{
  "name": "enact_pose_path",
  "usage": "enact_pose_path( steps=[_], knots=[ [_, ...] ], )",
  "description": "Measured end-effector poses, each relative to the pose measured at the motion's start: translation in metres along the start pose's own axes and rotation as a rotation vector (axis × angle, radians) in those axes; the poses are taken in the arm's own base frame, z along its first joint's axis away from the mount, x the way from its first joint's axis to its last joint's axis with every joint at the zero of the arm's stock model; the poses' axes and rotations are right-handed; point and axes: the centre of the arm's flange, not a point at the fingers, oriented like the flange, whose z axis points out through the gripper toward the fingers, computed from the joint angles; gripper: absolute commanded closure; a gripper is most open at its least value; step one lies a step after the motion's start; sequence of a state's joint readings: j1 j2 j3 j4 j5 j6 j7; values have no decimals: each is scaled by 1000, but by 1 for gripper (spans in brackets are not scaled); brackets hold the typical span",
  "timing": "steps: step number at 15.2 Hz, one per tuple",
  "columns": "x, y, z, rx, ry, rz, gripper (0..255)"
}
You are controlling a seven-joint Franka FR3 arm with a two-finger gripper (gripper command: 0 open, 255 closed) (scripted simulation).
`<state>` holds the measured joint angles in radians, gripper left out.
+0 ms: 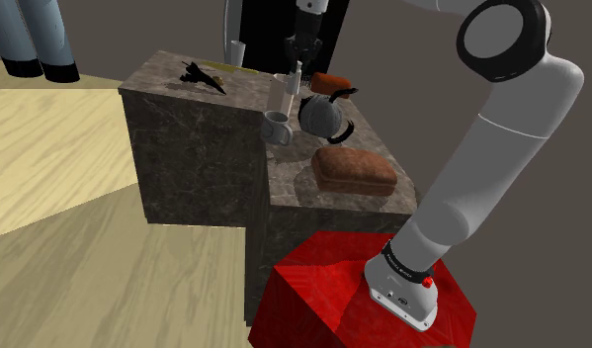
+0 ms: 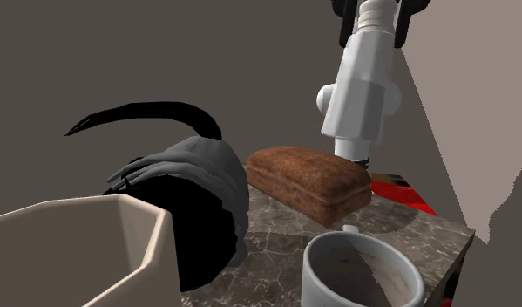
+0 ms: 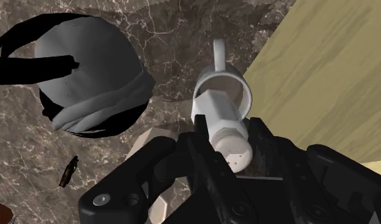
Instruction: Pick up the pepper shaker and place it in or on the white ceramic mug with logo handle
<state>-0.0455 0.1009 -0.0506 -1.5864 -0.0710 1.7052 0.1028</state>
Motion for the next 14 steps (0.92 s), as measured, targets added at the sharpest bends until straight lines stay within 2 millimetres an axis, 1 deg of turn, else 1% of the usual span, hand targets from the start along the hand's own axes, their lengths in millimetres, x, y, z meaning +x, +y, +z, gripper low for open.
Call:
enact_pose_path(
  steps=[1, 2, 8, 14],
  knots=[
    [4, -7, 2, 0, 0, 0, 255],
    [6, -9, 4, 0, 0, 0, 255],
    [8, -12, 33, 1, -1, 0, 255],
    [8, -15, 66, 1, -1, 1, 255]
  ],
)
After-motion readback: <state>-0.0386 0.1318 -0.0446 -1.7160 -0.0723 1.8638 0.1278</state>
